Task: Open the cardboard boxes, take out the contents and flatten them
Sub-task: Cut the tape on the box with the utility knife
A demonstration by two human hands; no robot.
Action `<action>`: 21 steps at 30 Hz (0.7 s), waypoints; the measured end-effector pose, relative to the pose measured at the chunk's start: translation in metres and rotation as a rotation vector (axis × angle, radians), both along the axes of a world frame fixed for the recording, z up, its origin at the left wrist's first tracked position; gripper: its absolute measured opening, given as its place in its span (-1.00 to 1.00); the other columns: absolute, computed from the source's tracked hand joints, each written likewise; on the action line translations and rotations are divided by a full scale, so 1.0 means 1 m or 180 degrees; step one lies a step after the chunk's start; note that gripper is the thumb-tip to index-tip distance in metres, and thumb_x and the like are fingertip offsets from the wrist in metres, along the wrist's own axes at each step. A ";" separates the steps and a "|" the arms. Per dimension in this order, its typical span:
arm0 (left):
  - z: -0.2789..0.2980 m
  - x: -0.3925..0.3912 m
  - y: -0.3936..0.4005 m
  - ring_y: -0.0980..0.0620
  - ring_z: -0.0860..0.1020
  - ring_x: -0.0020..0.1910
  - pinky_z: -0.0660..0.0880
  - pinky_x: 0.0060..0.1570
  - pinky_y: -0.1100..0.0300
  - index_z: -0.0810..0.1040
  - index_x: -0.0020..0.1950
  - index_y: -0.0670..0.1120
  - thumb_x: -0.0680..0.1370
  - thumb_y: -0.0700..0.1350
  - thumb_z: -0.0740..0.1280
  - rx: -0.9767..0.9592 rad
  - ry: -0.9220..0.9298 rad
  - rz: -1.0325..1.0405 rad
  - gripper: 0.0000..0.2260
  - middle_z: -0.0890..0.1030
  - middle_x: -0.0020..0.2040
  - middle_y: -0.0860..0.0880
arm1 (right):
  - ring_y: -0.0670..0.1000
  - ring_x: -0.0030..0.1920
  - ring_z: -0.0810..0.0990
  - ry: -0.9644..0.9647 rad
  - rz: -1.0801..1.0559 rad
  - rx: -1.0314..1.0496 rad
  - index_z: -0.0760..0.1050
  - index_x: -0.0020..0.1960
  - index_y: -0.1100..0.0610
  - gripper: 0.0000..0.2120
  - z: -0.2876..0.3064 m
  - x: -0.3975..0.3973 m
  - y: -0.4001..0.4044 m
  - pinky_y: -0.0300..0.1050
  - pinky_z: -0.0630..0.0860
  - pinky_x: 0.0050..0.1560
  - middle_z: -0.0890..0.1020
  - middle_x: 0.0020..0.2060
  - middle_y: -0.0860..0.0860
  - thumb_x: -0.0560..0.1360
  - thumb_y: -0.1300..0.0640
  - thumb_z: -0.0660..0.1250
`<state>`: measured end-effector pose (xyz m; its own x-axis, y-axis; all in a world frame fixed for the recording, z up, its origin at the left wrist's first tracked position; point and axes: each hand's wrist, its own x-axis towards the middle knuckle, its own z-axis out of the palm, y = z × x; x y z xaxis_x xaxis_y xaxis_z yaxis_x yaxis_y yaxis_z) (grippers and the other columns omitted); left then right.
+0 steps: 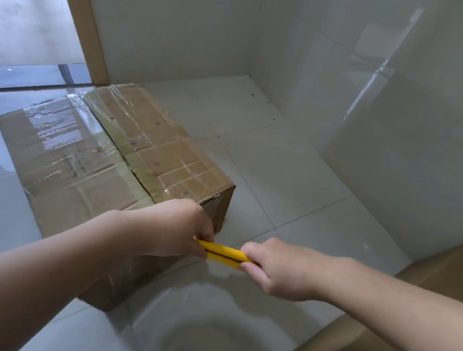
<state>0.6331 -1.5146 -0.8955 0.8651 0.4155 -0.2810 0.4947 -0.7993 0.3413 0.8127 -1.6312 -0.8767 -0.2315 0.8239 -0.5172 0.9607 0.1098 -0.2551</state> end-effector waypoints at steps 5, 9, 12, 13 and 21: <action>-0.012 0.028 0.003 0.11 0.49 -0.21 0.44 -0.21 0.24 0.63 -0.01 0.11 0.46 0.08 0.40 0.0245 0.0214 0.0391 -0.86 0.57 -0.21 0.12 | 0.18 -0.26 0.45 0.0327 0.0117 0.0384 0.25 -0.03 0.09 -0.88 -0.037 0.036 0.010 0.12 0.45 -0.23 0.47 -0.21 0.07 0.61 0.05 0.10; -0.032 0.062 0.010 0.05 0.45 -0.18 0.43 -0.19 0.20 0.59 -0.01 0.09 0.50 0.02 0.34 0.0313 0.0370 0.0589 -0.90 0.51 -0.22 0.09 | 0.26 -0.13 0.53 0.0225 0.0079 0.0409 0.30 0.02 0.14 -0.88 -0.071 0.062 0.032 0.07 0.47 -0.13 0.56 -0.09 0.20 0.61 0.08 0.10; -0.050 0.092 0.011 -0.03 0.50 0.04 0.48 -0.03 0.12 0.52 0.03 0.07 0.51 -0.03 0.30 0.0414 0.0128 0.0664 -0.88 0.55 -0.07 0.05 | 0.23 -0.03 0.54 0.0259 -0.0246 0.0170 0.34 0.13 0.18 -0.84 -0.092 0.098 0.039 0.00 0.41 -0.08 0.55 -0.01 0.19 0.59 0.15 0.12; -0.057 0.102 0.010 -0.02 0.46 0.18 0.46 0.08 0.10 0.50 0.15 0.04 0.51 -0.03 0.30 0.0464 0.0029 0.0602 -0.78 0.55 0.07 0.04 | 0.22 0.00 0.54 0.0272 -0.0376 0.0031 0.34 0.15 0.16 -0.83 -0.101 0.113 0.039 -0.02 0.41 -0.05 0.55 0.01 0.17 0.60 0.13 0.12; -0.081 0.137 -0.001 0.07 0.33 0.35 0.40 0.23 0.10 0.41 0.36 0.03 0.54 -0.06 0.28 0.0111 -0.0023 0.0155 -0.63 0.41 0.36 0.10 | 0.12 -0.29 0.55 0.0688 -0.3671 -0.0268 0.54 -0.09 0.20 -0.80 -0.183 0.252 0.030 -0.18 0.40 -0.36 0.57 -0.25 0.22 0.54 0.29 0.13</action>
